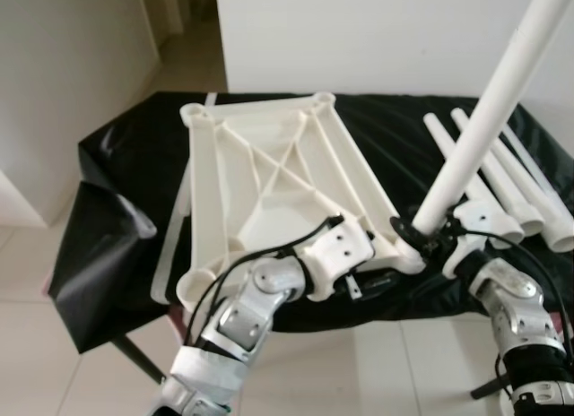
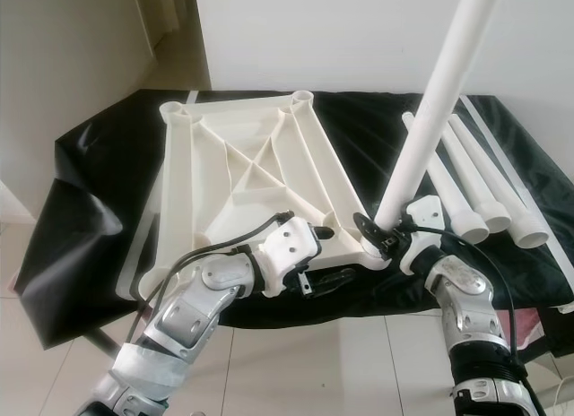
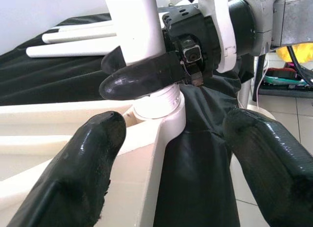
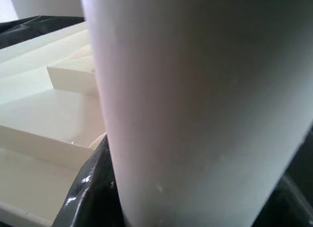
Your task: Building children table
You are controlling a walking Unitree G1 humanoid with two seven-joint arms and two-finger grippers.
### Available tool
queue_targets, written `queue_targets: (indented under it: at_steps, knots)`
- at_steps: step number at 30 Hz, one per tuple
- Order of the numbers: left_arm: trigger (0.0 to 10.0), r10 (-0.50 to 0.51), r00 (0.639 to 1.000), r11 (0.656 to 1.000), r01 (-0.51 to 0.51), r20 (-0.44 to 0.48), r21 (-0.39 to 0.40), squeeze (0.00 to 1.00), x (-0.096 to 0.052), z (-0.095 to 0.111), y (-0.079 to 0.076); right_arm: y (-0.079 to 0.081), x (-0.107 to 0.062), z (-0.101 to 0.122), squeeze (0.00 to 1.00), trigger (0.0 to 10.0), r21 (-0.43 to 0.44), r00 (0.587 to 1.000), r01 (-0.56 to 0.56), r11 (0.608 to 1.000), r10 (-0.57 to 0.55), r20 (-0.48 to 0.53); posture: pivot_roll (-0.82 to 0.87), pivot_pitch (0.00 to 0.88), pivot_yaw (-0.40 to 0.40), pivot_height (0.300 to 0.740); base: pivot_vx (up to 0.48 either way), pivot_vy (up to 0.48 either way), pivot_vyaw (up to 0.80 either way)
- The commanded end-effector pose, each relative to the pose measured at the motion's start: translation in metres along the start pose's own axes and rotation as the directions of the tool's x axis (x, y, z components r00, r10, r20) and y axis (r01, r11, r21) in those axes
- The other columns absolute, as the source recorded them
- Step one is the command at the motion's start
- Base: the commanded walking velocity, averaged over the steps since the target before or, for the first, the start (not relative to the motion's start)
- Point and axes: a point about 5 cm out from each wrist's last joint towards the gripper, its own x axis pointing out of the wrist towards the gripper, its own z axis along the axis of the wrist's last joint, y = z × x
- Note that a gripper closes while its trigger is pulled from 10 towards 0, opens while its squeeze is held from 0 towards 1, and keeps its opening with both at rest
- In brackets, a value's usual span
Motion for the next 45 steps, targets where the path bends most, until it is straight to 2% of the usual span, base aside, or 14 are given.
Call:
queue_targets:
  at_steps: [1, 4, 10, 11, 15, 17, 21, 23, 24, 26, 29, 32, 35, 45]
  knots:
    - [10.0, 0.187, 0.982, 0.982, -0.187, -0.009, 0.008, 0.00, 0.000, -0.001, 0.012, 0.008, -0.003, -0.018, 0.00, 10.0, 0.069, 0.998, 0.005, 0.998, -0.001, -0.062, -0.07, 0.000, -0.015, 0.740, 0.000, 0.000, 0.00]
    - [10.0, 0.243, 0.970, 0.970, -0.243, -0.025, -0.001, 0.00, 0.000, -0.003, 0.019, 0.012, -0.003, -0.021, 0.00, 10.0, 0.086, 0.992, 0.107, 0.991, -0.101, -0.077, -0.08, 0.000, -0.025, 0.740, 0.000, 0.000, 0.00]
    - [10.0, 0.266, 0.964, 0.964, -0.266, -0.024, 0.010, 0.00, 0.000, -0.004, 0.022, 0.015, -0.003, -0.022, 0.00, 10.0, 0.123, 0.988, 0.148, 0.981, -0.140, -0.071, -0.09, 0.000, -0.027, 0.740, 0.000, 0.000, 0.00]
    - [10.0, 0.278, 0.960, 0.961, -0.278, -0.023, 0.007, 0.00, -0.001, -0.004, 0.023, 0.019, -0.003, -0.024, 0.00, 10.0, 0.141, 0.977, 0.208, 0.968, -0.197, -0.086, -0.09, 0.000, -0.026, 0.740, 0.000, 0.000, 0.00]
    - [10.0, 0.295, 0.955, 0.955, -0.296, -0.034, -0.010, 0.00, -0.003, -0.006, 0.024, 0.028, -0.003, -0.024, 0.00, 10.0, 0.109, 0.954, 0.298, 0.948, -0.291, -0.079, -0.10, 0.000, -0.016, 0.740, 0.000, 0.000, 0.00]
    - [10.0, 0.311, 0.949, 0.948, -0.313, -0.045, -0.055, 0.00, -0.005, -0.008, 0.027, 0.036, -0.003, -0.027, 0.00, 10.0, 0.149, 0.902, 0.430, 0.891, -0.416, -0.115, -0.11, 0.000, -0.009, 0.740, 0.000, 0.000, 0.00]
    - [10.0, 0.321, 0.945, 0.944, -0.324, -0.055, -0.067, 0.00, -0.006, -0.009, 0.030, 0.042, -0.004, -0.030, 0.00, 10.0, 0.180, 0.854, 0.519, 0.835, -0.497, -0.156, -0.11, 0.000, -0.007, 0.740, 0.000, 0.000, 0.00]
    - [10.0, 0.340, 0.938, 0.936, -0.345, -0.074, -0.074, 0.00, -0.006, -0.012, 0.035, 0.052, -0.002, -0.028, 0.00, 10.0, 0.200, 0.803, 0.596, 0.778, -0.571, -0.169, -0.11, 0.000, -0.005, 0.740, 0.000, 0.000, 0.00]
    - [10.0, 0.340, 0.938, 0.936, -0.345, -0.074, -0.074, 0.00, -0.006, -0.012, 0.035, 0.052, -0.002, -0.028, 0.00, 10.0, 0.200, 0.803, 0.596, 0.778, -0.571, -0.169, -0.11, 0.000, -0.005, 0.740, 0.000, 0.000, 0.00]
    - [10.0, 0.363, 0.928, 0.927, -0.369, -0.088, -0.072, 0.00, -0.009, -0.014, 0.041, 0.069, 0.000, -0.024, 0.00, 10.0, 0.214, 0.691, 0.722, 0.658, -0.695, -0.198, -0.10, 0.000, -0.001, 0.740, 0.000, 0.000, 0.00]
    - [10.0, 0.370, 0.925, 0.924, -0.376, -0.087, -0.075, 0.00, -0.009, -0.014, 0.042, 0.076, 0.000, -0.021, 0.00, 10.0, 0.228, 0.671, 0.741, 0.632, -0.715, -0.199, -0.09, 0.000, -0.002, 0.740, 0.000, 0.000, 0.00]
    - [10.0, 0.372, 0.924, 0.922, -0.378, -0.088, -0.078, 0.00, -0.009, -0.014, 0.042, 0.079, 0.000, -0.019, 0.00, 10.0, 0.229, 0.664, 0.747, 0.625, -0.720, -0.202, -0.09, 0.000, -0.002, 0.740, 0.000, 0.000, 0.00]
    - [10.0, 0.364, 0.931, 0.928, -0.366, -0.041, -0.076, 0.00, -0.012, -0.011, 0.042, 0.090, 0.004, -0.017, 0.00, 10.0, 0.242, 0.687, 0.726, 0.644, -0.696, -0.208, -0.08, 0.000, -0.007, 0.740, 0.000, 0.000, 0.00]
    - [10.0, 0.363, 0.929, 0.925, -0.369, -0.078, -0.090, 0.00, -0.015, -0.014, 0.044, 0.086, 0.001, -0.009, 0.00, 10.0, 0.188, 0.666, 0.746, 0.639, -0.726, -0.172, -0.08, 0.000, -0.012, 0.740, 0.000, 0.000, 0.00]
